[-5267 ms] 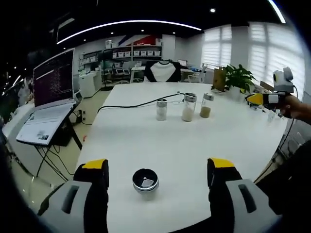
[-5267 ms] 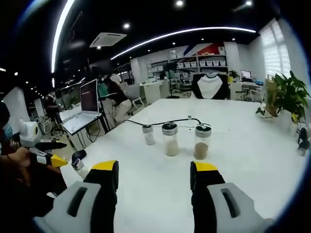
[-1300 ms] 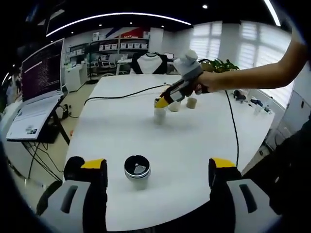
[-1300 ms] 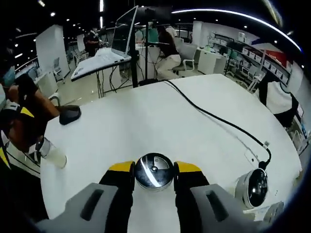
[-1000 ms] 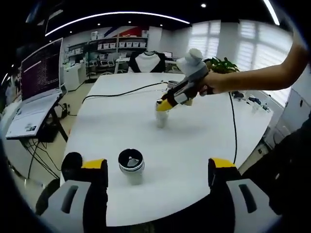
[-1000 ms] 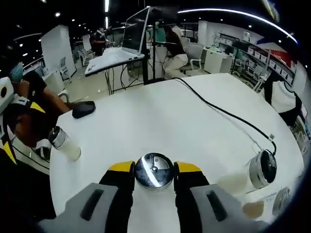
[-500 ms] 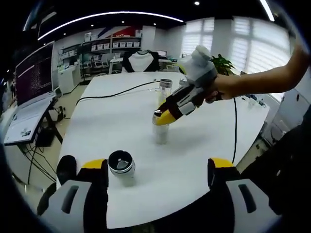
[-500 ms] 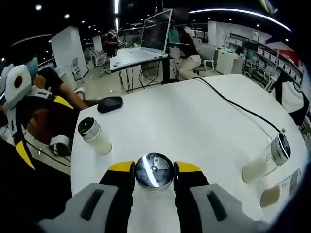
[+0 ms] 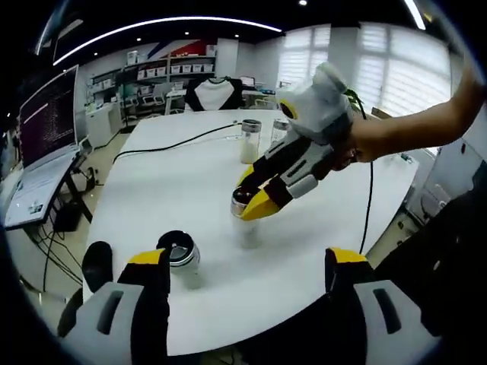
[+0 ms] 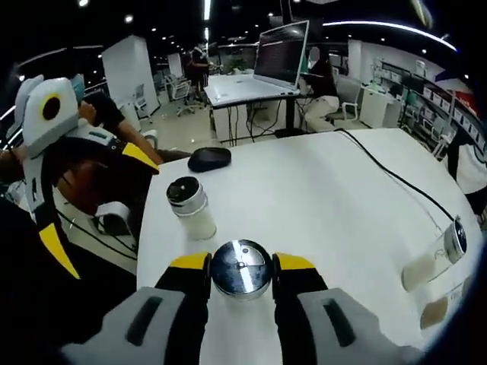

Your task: Rotate the seasoning bottle until the label or dispensing opening points toward the visible target arrow and the bottle remains upright within the marked orientation range

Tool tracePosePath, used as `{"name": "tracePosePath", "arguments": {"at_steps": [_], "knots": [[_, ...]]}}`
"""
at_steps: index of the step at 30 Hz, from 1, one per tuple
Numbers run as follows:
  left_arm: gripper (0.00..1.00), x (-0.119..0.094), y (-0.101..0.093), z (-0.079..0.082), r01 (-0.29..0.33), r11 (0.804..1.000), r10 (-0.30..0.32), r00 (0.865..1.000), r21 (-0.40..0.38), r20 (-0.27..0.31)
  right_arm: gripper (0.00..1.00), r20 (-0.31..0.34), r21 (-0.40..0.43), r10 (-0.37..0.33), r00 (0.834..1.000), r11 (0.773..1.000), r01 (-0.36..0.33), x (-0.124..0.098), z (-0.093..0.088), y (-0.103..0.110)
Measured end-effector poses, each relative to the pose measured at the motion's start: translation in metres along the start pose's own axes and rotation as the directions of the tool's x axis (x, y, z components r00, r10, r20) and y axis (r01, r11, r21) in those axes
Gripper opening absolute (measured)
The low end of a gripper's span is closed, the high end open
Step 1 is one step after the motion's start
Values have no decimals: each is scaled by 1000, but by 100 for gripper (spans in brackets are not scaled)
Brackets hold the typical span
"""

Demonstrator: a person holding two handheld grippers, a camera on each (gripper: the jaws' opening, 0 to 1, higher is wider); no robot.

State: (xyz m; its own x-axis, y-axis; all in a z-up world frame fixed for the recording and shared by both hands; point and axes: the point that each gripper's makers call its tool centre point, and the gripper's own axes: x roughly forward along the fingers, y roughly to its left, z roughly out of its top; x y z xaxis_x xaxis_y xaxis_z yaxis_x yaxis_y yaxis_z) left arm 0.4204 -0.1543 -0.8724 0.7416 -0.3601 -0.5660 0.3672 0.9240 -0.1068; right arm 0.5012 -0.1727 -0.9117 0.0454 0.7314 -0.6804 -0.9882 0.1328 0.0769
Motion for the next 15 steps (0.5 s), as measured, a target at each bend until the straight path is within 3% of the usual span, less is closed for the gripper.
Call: {"name": "tracePosePath", "arguments": {"at_steps": [15], "knots": [[88, 6, -7, 3, 26, 998, -24, 999, 51, -25, 29, -19, -61, 41, 999, 997, -42, 7, -6, 22]]}}
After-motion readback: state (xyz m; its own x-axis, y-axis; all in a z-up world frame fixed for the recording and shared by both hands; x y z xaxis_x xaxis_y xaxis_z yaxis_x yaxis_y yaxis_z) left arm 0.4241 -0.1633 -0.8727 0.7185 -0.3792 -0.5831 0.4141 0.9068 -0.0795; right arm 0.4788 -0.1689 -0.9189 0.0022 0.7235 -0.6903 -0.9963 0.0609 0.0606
